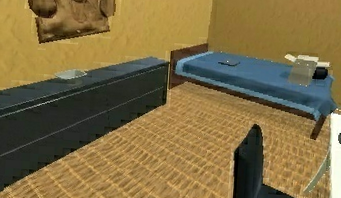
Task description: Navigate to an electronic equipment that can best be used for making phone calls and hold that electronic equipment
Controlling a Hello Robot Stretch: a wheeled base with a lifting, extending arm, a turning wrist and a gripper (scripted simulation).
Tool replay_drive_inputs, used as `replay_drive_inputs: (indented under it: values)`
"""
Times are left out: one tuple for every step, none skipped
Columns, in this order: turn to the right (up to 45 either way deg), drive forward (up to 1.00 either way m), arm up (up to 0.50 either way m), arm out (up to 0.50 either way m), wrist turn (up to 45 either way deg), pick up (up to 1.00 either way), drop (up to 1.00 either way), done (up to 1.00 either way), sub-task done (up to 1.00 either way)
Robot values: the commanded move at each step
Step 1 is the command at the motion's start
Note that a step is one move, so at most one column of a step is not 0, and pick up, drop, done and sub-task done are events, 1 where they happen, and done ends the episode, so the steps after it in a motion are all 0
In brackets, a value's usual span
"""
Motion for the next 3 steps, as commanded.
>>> replay_drive_inputs:
  values:
    - [0.0,0.15,0.00,0.00,0.0,0.00,0.00,0.00,0.00]
    - [0.0,0.00,0.50,0.00,0.0,0.00,0.00,0.00,0.00]
    - [0.0,0.00,0.36,0.00,0.0,0.00,0.00,0.00,0.00]
